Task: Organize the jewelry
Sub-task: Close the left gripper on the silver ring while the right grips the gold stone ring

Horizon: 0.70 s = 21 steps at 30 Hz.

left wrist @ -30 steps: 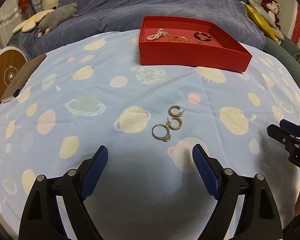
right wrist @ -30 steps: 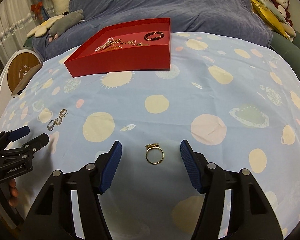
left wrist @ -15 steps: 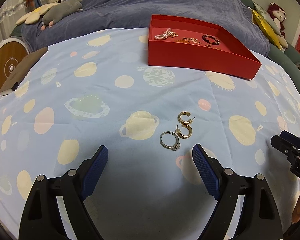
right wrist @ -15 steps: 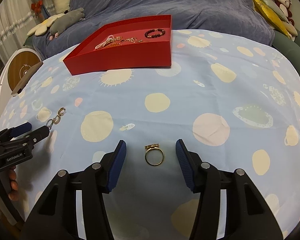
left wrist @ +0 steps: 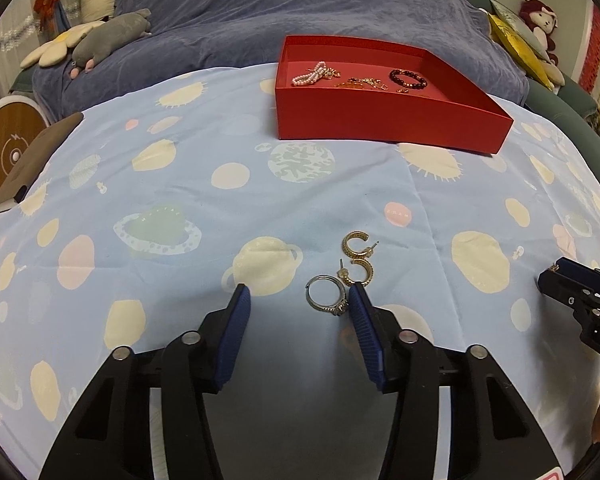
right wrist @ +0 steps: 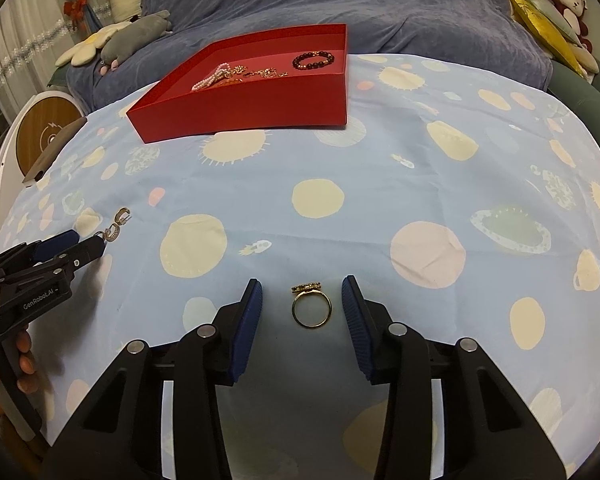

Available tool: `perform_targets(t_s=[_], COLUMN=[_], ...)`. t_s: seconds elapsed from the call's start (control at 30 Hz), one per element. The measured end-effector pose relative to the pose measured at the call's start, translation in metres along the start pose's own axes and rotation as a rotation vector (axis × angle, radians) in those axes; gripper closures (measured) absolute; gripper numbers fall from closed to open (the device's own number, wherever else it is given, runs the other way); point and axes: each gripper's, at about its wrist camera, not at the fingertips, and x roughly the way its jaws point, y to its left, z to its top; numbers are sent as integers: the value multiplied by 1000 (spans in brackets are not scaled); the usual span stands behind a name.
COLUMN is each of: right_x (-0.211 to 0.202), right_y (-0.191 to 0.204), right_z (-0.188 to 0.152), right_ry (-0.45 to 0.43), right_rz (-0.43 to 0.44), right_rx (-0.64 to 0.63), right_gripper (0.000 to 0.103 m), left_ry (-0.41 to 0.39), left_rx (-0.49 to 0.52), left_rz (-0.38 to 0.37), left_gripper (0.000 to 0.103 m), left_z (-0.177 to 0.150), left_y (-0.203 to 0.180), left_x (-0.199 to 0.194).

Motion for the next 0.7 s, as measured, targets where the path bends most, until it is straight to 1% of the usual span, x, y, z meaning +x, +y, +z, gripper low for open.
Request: perform_targets(t_s=[0.03, 0.17, 0.2, 0.27, 0.33, 0.7], right_x=[0, 1, 1, 1, 0, -5], right_y=[0, 1, 1, 1, 1, 0], right_z=[0, 0, -1, -1, 0, 3], right_ry=[0, -2, -2, -1, 0, -18], right_rz=[-2, -10, -13, -16, -15, 0], right_rx=[-2, -11, -14, -18, -17, -5], right_gripper=[67, 73, 74, 81, 83, 84], left_ry=[-3, -8, -7, -5, -5, -8], left_rx=[11, 27, 25, 16, 14, -5], left_rz=[-3, -15, -19, -28, -31, -59], left_gripper=[67, 86, 87, 87, 87, 87], left_z=[0, 0, 0, 0, 0, 3], left_y=[-2, -5, -4, -3, -2, 0], left_x=[0, -1, -1, -1, -2, -10])
